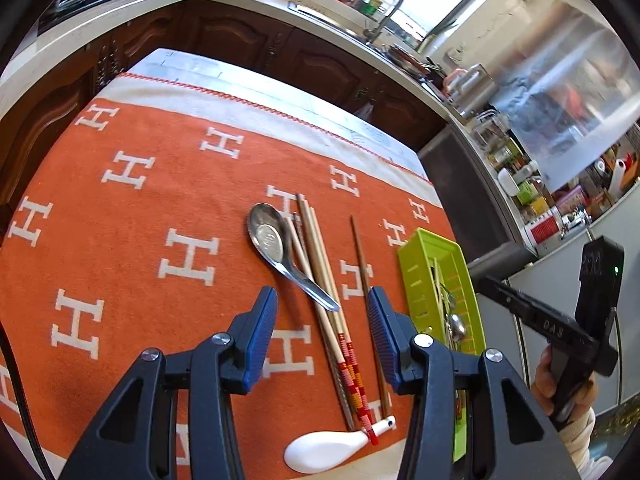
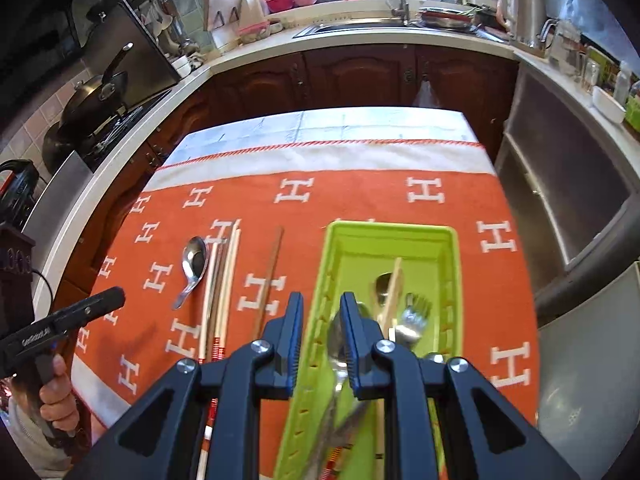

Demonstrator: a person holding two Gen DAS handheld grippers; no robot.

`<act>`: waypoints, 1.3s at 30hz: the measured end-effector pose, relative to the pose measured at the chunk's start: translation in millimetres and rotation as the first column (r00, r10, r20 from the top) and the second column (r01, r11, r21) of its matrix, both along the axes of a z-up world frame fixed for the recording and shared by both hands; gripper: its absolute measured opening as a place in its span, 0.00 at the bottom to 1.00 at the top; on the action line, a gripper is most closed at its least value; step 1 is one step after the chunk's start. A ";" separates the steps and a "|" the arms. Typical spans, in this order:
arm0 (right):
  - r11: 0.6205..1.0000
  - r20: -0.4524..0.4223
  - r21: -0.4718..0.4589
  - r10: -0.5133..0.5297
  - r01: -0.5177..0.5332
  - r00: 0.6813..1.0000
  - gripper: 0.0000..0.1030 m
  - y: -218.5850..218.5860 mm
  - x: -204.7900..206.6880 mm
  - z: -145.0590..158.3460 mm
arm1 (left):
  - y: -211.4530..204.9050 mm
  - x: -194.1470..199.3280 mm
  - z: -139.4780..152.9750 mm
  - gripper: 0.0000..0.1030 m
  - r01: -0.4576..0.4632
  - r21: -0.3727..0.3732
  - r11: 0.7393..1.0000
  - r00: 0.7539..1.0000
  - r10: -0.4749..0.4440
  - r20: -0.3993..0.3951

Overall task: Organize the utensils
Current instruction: 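Move both open grippers back over the utensil pile, then grasp a dark wooden chopstick with the right gripper while the left grasps a red-striped chopstick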

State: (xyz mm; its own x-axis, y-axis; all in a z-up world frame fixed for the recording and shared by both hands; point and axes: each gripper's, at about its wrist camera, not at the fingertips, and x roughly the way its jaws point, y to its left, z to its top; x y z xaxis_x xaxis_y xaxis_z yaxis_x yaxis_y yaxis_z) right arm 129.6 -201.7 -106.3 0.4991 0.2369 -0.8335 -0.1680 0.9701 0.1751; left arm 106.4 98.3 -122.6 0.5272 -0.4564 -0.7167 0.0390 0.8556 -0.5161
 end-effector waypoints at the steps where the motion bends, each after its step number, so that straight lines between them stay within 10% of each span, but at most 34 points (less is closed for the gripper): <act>1: 1.000 -0.005 0.003 0.008 -0.008 1.000 0.18 3.7 -0.1 -1.9 | 1.7 2.2 -2.7 0.44 -0.006 -0.003 1.000 1.000 0.006 -0.009; 27: 0.994 -0.171 0.038 0.105 -0.100 0.980 0.18 71.5 5.3 -61.6 | -3.0 12.3 -39.5 0.44 0.005 -0.041 0.999 0.995 -0.009 -0.102; 39: 0.992 -0.260 -0.071 0.080 -0.101 0.962 0.15 93.3 22.3 -91.5 | -48.1 -1.3 -39.6 0.46 0.106 0.095 0.990 0.991 -0.097 -0.094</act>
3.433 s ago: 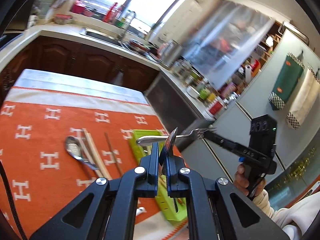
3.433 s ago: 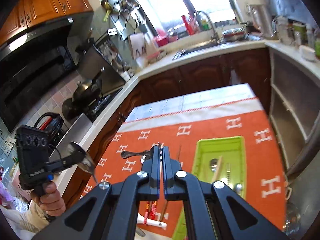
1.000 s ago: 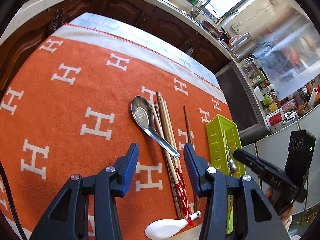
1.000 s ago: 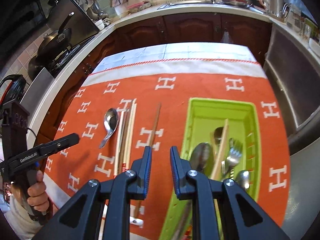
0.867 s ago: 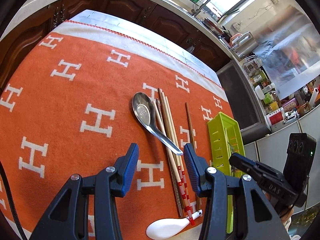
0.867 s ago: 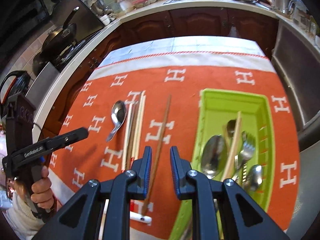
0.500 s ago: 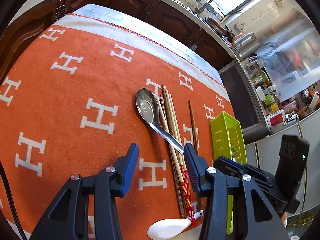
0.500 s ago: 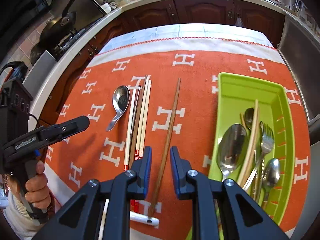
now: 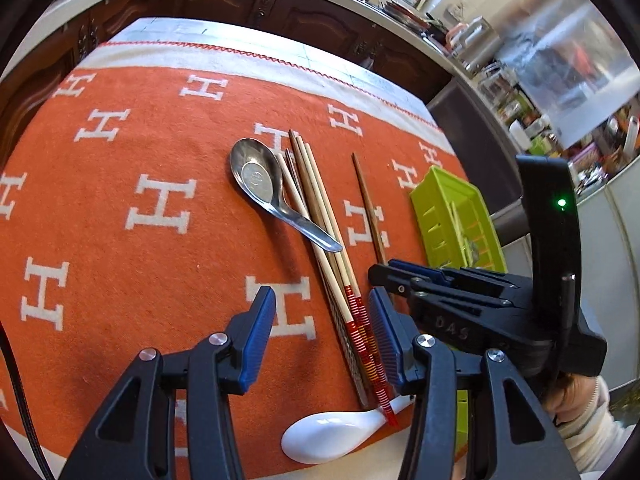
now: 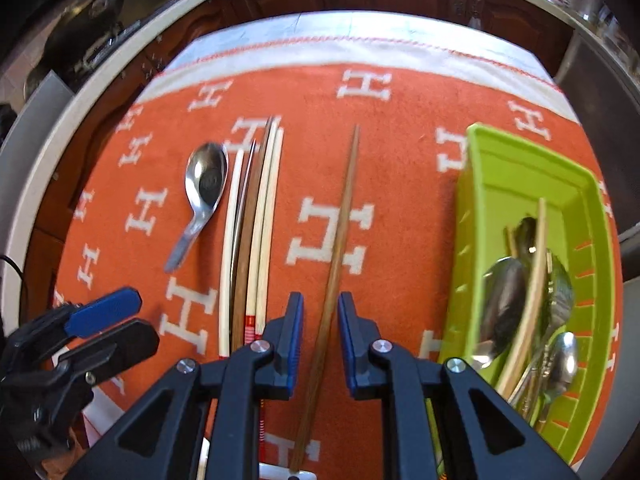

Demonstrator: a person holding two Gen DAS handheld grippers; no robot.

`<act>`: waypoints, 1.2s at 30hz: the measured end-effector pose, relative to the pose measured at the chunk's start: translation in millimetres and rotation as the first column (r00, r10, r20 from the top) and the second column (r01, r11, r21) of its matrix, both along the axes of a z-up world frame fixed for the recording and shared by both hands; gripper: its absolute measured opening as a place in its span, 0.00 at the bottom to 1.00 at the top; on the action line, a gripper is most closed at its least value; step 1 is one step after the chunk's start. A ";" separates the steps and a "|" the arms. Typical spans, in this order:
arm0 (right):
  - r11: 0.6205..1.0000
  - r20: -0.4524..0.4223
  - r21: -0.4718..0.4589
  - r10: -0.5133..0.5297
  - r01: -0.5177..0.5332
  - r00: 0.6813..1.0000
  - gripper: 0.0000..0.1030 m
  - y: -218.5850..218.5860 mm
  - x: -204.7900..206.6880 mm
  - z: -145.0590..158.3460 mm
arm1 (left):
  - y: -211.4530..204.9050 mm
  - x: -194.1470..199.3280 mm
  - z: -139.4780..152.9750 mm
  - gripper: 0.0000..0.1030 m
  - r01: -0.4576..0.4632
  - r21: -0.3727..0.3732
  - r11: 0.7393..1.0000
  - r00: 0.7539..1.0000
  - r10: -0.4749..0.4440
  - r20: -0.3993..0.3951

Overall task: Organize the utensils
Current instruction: 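Grasp a dark wooden chopstick with the right gripper while the left grasps a red-striped chopstick, then carry both chopsticks into the green tray and open both grippers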

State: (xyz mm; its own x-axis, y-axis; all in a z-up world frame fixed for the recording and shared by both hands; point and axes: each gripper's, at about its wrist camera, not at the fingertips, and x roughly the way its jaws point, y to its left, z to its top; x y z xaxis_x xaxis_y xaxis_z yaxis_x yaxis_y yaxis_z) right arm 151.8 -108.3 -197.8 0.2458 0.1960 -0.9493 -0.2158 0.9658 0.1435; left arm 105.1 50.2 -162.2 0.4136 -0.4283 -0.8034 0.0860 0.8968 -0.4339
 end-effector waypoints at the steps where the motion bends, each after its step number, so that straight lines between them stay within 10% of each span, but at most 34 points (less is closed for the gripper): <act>1: 1.000 0.011 -0.008 0.005 -0.005 1.000 0.15 2.3 -1.4 -0.4 | -4.3 0.1 0.0 0.46 0.005 0.013 1.000 1.000 -0.005 0.001; 13: 0.994 0.090 0.109 -0.034 0.024 0.995 0.06 -22.6 -19.5 21.6 | -37.7 4.9 -9.0 0.45 0.036 0.077 0.996 0.999 -0.033 -0.039; 19: 0.980 0.105 0.189 -0.076 0.055 0.992 0.06 -41.7 -31.7 32.3 | -50.8 14.1 -25.6 0.13 0.021 0.141 0.990 0.994 -0.006 -0.106; 36: 0.954 0.089 0.286 -0.114 0.084 0.989 0.06 -61.4 -45.8 32.2 | -31.0 8.7 -21.5 0.03 -0.015 0.091 0.996 0.989 0.028 -0.143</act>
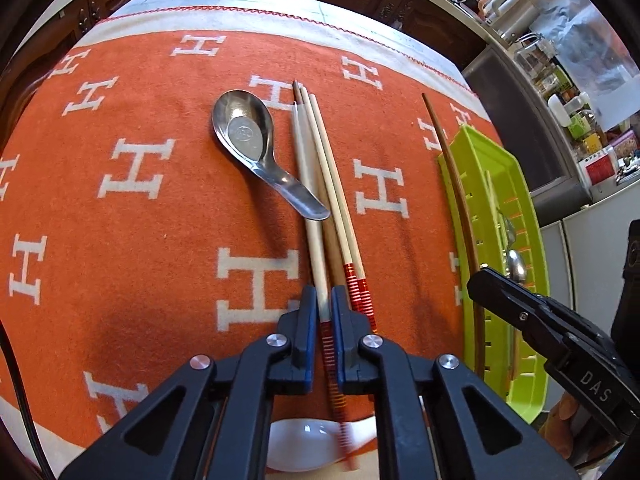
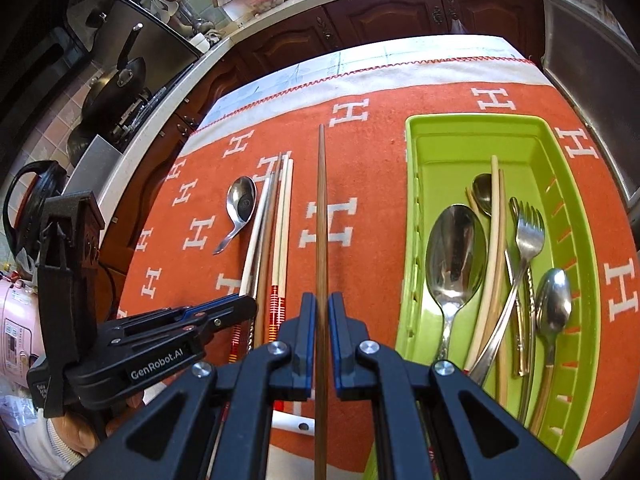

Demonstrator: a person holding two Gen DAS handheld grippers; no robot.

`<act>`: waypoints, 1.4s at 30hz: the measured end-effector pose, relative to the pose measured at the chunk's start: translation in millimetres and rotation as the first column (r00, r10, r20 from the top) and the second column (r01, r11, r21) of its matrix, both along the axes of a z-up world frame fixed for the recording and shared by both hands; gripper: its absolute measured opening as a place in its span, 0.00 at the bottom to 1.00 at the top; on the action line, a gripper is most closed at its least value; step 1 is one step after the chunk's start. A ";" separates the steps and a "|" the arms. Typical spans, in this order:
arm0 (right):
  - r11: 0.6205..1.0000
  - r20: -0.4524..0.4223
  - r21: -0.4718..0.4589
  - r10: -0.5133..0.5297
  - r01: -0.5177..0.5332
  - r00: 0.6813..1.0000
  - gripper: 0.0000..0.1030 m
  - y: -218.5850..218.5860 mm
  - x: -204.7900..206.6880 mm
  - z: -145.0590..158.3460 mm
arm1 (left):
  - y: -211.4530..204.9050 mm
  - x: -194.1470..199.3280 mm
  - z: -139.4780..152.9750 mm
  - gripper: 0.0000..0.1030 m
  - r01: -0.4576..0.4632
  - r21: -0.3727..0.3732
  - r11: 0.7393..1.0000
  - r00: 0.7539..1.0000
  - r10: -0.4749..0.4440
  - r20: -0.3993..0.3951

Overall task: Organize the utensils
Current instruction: 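Carry both chopsticks into the green tray and open both grippers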

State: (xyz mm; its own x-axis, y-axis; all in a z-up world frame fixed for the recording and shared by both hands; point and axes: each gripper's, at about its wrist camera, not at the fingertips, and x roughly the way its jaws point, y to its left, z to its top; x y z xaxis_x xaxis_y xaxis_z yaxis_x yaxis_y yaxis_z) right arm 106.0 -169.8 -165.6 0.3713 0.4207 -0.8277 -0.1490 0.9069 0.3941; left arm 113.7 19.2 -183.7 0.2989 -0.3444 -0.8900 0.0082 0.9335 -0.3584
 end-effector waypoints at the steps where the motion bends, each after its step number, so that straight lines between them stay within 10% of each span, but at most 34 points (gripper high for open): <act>1: 1.000 0.001 0.004 -0.002 0.002 1.000 0.06 -0.7 -0.7 0.7 | -0.2 0.1 1.0 0.03 0.002 -0.010 1.000 1.000 -0.002 -0.001; 21: 0.987 0.066 0.053 -0.152 0.149 0.986 0.06 -64.3 -32.0 38.0 | -70.1 -6.3 79.8 0.03 0.137 -0.047 0.990 0.983 -0.129 0.133; 31: 0.966 0.039 -0.086 -0.240 0.243 0.970 0.07 -97.7 -35.9 31.2 | -142.0 -3.5 78.7 0.04 0.241 -0.005 0.970 0.965 -0.240 0.106; 37: 0.959 -0.002 -0.102 -0.265 0.263 0.964 0.07 -108.4 -35.4 17.4 | -158.4 -13.1 71.5 0.48 0.266 0.055 0.962 0.952 -0.271 0.139; 42: 0.957 0.000 -0.107 -0.272 0.270 0.962 0.07 -110.7 -36.6 15.8 | -148.2 -15.9 74.7 0.57 0.232 0.092 0.968 0.956 -0.244 0.161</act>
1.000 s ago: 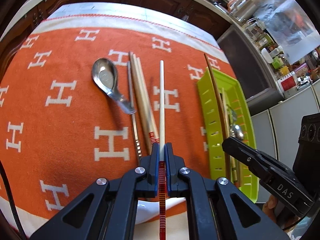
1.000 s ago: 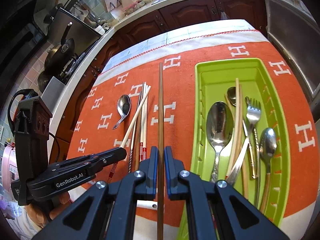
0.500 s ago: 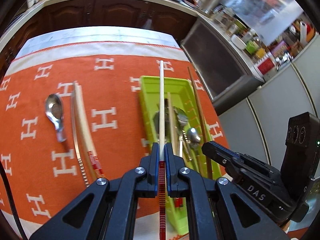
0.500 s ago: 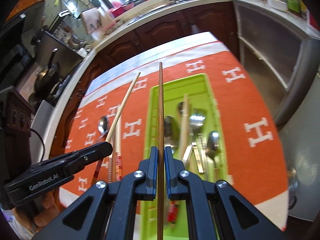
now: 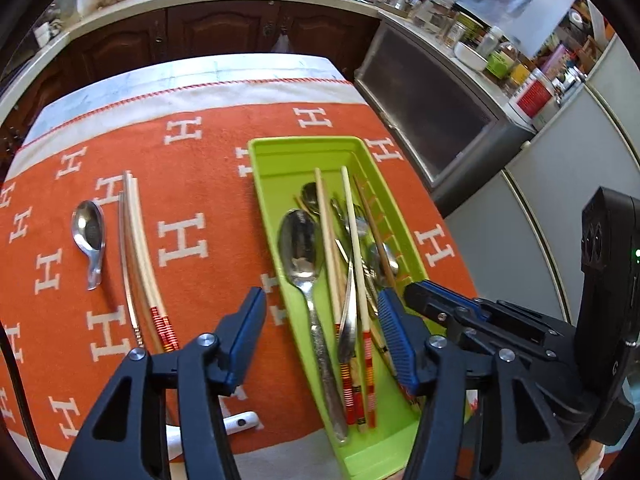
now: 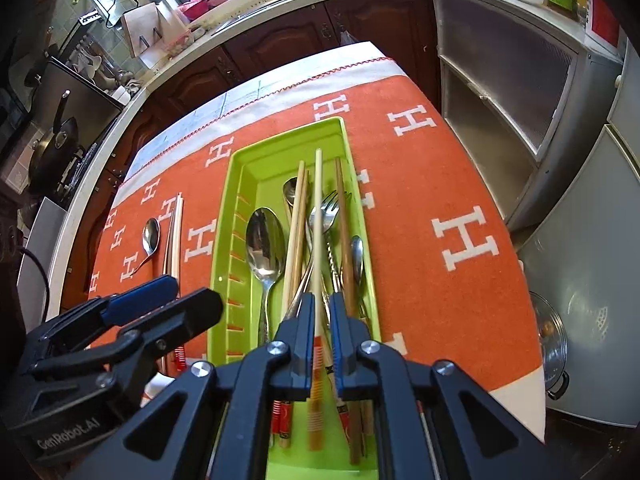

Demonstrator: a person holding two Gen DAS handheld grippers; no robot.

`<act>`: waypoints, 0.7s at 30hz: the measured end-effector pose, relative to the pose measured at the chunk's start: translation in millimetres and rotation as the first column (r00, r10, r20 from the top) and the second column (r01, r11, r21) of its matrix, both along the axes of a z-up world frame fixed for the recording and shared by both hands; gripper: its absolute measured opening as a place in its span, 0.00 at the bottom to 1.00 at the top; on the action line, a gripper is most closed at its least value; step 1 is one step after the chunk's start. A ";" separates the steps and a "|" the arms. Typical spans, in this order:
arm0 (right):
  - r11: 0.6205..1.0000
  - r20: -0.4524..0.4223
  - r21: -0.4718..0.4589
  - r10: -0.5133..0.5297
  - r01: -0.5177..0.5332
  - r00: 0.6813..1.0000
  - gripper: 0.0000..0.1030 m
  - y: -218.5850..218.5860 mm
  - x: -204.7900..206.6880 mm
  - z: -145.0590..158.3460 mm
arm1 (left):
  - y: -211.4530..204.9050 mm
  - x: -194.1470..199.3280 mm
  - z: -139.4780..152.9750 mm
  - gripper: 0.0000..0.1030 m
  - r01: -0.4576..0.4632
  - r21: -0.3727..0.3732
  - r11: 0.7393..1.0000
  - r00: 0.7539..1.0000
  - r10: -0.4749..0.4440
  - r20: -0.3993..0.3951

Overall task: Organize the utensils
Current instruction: 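Carry both chopsticks into the green tray and open both grippers, then move both open grippers back over the utensil pile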

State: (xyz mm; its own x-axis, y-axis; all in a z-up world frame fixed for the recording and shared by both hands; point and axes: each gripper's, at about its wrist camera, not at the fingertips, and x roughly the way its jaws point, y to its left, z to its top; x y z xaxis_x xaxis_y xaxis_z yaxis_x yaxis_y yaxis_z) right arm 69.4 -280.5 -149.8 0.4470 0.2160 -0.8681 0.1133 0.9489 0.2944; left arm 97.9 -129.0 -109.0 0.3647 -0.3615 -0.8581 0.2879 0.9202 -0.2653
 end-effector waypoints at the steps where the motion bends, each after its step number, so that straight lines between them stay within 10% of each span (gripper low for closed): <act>1: 1.000 0.003 0.001 -0.002 0.002 1.000 0.07 -0.6 0.1 0.3 | 3.8 -0.5 1.2 0.60 -0.015 0.005 1.000 1.000 0.015 0.006; 21: 0.996 0.013 -0.007 0.087 -0.087 0.996 0.07 37.8 -3.3 8.3 | 69.0 -11.8 9.8 0.73 -0.222 -0.007 0.975 0.974 0.222 0.037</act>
